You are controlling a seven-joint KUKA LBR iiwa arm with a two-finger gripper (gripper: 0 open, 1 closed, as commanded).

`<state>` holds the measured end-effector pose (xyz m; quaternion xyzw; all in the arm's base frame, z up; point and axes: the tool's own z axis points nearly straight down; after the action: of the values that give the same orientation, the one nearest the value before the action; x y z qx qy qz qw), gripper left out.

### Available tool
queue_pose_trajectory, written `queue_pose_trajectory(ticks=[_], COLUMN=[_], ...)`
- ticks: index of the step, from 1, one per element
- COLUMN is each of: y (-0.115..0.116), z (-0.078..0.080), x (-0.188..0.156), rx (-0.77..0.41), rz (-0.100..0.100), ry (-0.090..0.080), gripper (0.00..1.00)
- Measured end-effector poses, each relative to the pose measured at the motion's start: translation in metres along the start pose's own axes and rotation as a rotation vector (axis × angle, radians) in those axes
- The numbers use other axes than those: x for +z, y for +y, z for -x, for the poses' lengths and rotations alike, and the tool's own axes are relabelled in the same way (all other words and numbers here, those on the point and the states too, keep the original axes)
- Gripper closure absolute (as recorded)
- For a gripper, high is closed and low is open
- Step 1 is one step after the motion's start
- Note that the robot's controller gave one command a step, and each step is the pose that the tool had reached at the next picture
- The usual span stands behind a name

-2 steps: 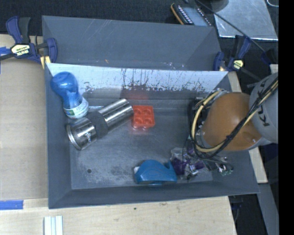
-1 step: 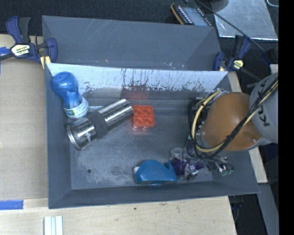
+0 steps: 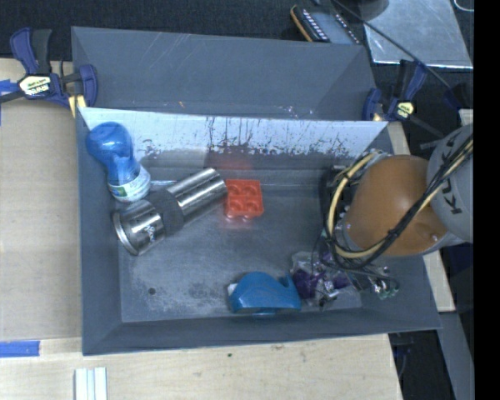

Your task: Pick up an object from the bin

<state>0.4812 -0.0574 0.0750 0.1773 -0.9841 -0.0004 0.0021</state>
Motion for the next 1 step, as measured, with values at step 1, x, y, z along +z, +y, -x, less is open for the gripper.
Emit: queue_pose_trajectory(ticks=[1], y=[-0.0033], z=[0.0383], x=[0.0018], rx=[-0.055], rz=[-0.005], ry=[-0.010], gripper=[1.00])
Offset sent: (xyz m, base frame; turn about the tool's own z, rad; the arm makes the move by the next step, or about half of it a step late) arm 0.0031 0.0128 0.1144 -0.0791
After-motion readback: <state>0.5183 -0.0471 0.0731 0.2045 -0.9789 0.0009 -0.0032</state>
